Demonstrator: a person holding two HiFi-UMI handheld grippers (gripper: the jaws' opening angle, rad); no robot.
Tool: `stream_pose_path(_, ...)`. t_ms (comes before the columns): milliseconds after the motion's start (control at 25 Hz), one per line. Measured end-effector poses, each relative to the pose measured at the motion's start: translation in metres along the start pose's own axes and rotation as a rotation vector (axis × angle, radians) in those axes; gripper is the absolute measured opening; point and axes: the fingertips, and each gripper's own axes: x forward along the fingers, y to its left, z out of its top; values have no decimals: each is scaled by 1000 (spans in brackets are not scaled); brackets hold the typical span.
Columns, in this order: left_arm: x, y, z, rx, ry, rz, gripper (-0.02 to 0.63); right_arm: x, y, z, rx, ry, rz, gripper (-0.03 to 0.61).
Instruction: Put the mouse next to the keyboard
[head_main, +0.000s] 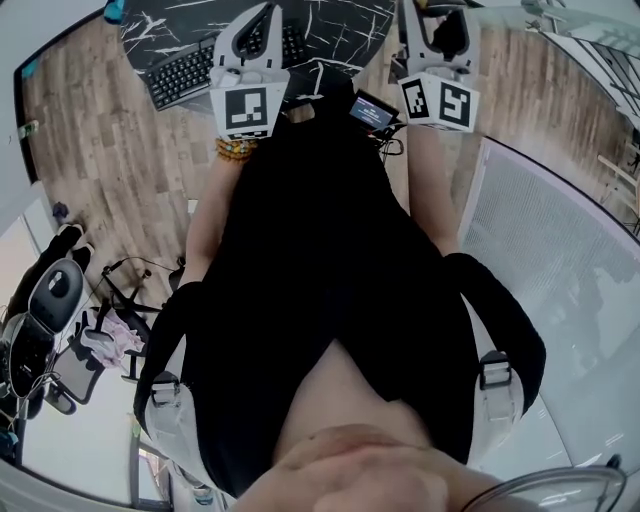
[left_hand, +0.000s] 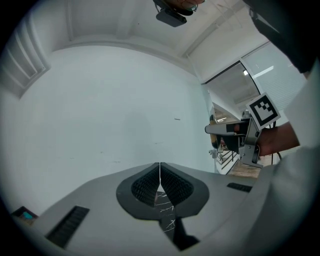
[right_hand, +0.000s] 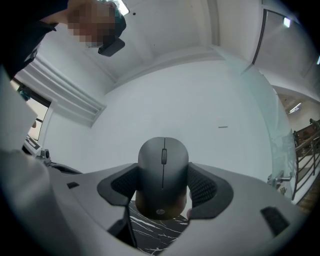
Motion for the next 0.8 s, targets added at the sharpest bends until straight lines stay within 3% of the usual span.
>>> stream_pose_path(800,-1,6,-27,-14,62,5,17,14,8,-27,12,79,13,288)
